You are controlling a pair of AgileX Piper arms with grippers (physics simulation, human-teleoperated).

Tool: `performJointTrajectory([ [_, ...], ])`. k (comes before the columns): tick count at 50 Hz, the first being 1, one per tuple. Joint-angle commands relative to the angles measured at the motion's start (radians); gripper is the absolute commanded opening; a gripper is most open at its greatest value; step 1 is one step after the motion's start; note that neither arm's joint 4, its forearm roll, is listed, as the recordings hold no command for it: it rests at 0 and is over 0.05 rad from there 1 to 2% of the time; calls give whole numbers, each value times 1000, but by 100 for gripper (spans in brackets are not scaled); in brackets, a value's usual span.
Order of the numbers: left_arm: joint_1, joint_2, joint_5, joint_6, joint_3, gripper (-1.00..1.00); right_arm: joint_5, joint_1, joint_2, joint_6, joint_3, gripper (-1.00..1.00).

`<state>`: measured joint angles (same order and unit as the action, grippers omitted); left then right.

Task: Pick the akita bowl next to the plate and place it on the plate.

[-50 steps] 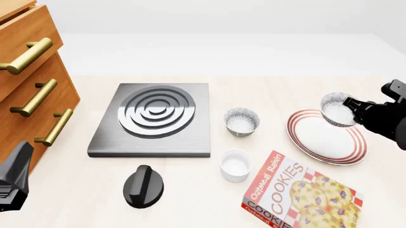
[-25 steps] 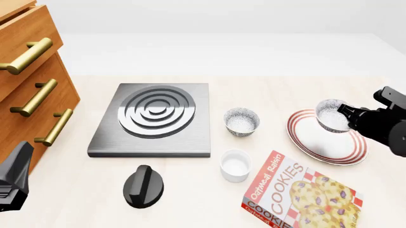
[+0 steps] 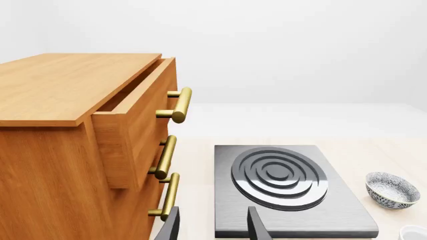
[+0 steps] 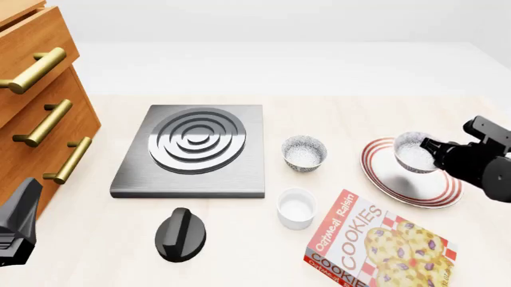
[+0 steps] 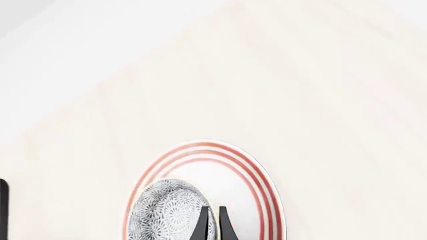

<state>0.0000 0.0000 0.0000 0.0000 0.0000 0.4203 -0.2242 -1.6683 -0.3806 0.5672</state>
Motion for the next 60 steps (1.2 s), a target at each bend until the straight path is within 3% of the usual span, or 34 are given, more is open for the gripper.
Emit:
performJointTrajectory([
  [1, 0, 0, 0, 0, 0, 100, 18, 0, -20, 0, 0, -100],
  [60, 0, 0, 0, 0, 0, 100, 58, 7, -83, 17, -2, -100],
])
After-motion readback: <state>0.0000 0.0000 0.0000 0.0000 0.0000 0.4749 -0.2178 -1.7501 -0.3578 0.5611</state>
